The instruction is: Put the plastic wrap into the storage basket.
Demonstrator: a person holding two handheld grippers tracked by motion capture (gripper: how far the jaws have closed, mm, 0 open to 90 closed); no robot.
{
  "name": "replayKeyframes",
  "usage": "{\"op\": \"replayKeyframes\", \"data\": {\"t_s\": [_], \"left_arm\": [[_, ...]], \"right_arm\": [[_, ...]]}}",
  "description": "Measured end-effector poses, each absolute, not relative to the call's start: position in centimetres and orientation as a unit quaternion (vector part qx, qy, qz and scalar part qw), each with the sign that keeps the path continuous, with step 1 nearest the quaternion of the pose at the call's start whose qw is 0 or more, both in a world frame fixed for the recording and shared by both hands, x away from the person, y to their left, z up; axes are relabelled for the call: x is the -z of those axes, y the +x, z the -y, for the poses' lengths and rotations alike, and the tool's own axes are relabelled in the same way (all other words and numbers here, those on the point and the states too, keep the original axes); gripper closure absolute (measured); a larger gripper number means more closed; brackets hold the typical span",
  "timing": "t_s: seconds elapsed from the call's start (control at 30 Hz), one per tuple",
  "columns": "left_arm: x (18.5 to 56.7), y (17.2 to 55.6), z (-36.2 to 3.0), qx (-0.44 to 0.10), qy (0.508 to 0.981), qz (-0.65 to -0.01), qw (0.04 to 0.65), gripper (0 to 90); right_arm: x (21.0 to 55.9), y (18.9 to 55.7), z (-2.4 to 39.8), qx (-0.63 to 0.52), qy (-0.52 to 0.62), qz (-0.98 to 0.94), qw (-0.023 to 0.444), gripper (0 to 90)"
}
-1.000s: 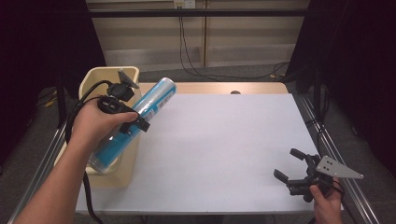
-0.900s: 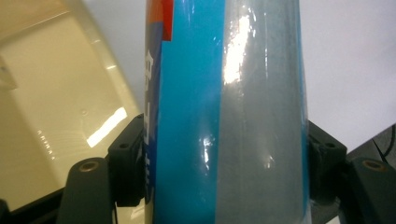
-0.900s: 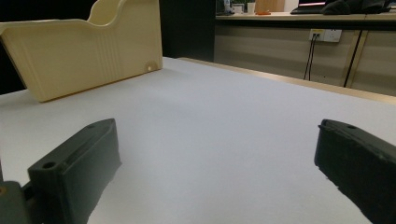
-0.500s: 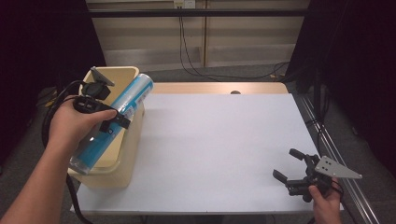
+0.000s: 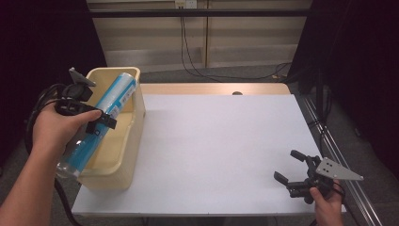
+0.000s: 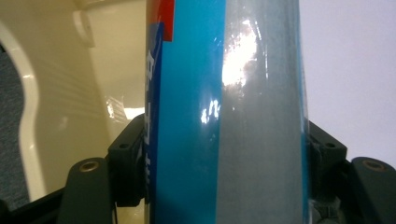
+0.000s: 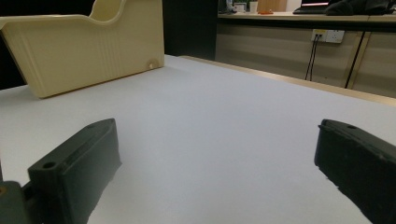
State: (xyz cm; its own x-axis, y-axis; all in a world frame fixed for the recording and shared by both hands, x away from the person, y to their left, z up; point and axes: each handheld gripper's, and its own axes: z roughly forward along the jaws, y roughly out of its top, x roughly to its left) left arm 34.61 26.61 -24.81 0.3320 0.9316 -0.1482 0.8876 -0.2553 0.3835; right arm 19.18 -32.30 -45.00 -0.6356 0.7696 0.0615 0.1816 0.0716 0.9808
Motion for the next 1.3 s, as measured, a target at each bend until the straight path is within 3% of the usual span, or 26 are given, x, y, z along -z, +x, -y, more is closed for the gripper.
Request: {"op": "replayKeyframes", "data": {"t_s": [0.57, 1.3], "left_arm": [[25.8, 34.4, -28.7, -0.059, 0.765, -0.613, 0.188, 31.9], [27.6, 34.7, -28.0, -0.047, 0.755, -0.628, 0.182, 31.8]], "right_arm": [[45.0, 19.2, 32.3, -0.588, 0.346, -0.687, 0.249, 0.0], [45.0, 19.2, 32.4, -0.592, 0.348, -0.684, 0.247, 0.0]]}}
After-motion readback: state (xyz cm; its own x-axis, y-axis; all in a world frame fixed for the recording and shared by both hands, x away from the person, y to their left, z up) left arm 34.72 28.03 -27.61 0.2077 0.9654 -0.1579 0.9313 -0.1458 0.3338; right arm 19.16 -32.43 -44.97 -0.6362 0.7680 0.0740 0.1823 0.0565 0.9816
